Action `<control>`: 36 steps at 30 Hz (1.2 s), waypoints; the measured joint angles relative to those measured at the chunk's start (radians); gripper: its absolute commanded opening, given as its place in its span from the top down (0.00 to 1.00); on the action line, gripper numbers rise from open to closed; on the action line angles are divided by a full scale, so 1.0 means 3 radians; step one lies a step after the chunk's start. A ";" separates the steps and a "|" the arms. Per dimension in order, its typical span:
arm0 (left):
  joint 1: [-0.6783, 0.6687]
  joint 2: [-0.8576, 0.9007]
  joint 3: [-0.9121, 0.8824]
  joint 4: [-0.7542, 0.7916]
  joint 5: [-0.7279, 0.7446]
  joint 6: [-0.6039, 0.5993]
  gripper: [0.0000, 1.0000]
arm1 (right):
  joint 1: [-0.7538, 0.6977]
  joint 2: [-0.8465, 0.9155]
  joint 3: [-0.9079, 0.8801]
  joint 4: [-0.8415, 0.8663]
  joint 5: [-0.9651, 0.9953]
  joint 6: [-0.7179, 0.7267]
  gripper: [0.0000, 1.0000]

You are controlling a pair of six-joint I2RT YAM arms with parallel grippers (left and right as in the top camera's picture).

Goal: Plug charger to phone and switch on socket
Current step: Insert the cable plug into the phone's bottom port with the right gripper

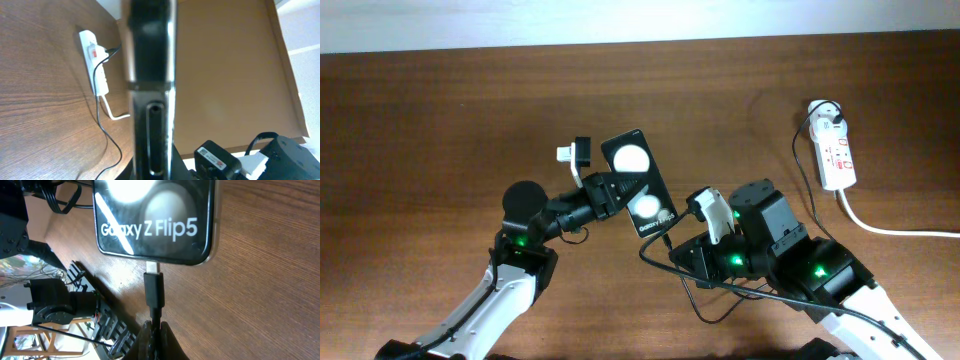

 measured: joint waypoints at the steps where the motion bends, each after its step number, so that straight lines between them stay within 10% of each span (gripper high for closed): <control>1: 0.0003 0.0000 0.0000 -0.0036 -0.0004 0.0003 1.00 | 0.0000 0.0000 0.0000 0.0001 -0.0003 -0.0001 0.96; 36: 0.0006 0.0000 0.0000 -0.0058 -0.0086 -0.0290 1.00 | 0.0000 0.0000 0.0000 0.0052 -0.0013 0.0000 0.96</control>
